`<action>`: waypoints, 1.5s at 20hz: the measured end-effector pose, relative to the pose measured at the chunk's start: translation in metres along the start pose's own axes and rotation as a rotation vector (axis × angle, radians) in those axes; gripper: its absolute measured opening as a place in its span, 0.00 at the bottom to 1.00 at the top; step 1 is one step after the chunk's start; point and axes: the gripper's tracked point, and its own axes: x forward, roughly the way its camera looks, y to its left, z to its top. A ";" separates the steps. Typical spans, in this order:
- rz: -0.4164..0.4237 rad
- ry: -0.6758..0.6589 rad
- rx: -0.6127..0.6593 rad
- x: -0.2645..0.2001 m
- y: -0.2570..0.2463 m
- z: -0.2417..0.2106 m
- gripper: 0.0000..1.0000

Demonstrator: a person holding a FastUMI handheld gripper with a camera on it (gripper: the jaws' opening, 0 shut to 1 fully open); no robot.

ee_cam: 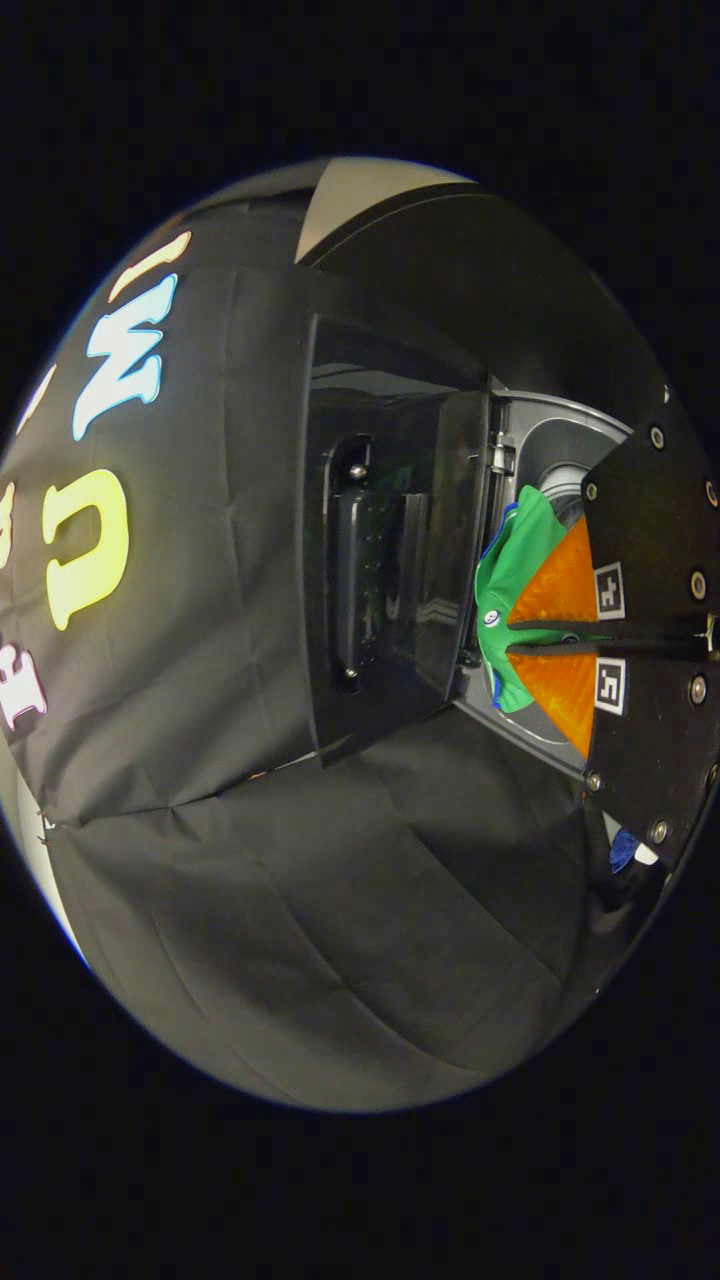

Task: Put the clothes into the washing machine and then close the washing machine lid.

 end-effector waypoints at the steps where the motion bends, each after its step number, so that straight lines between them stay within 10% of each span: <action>1: -0.013 0.010 -0.003 0.004 -0.003 -0.006 0.00; 12: -0.100 0.088 -0.013 0.033 -0.029 -0.058 0.14; 18: -0.121 0.053 -0.045 0.028 -0.031 -0.054 0.95; 30: -0.086 -0.346 -0.142 -0.010 -0.004 0.061 0.96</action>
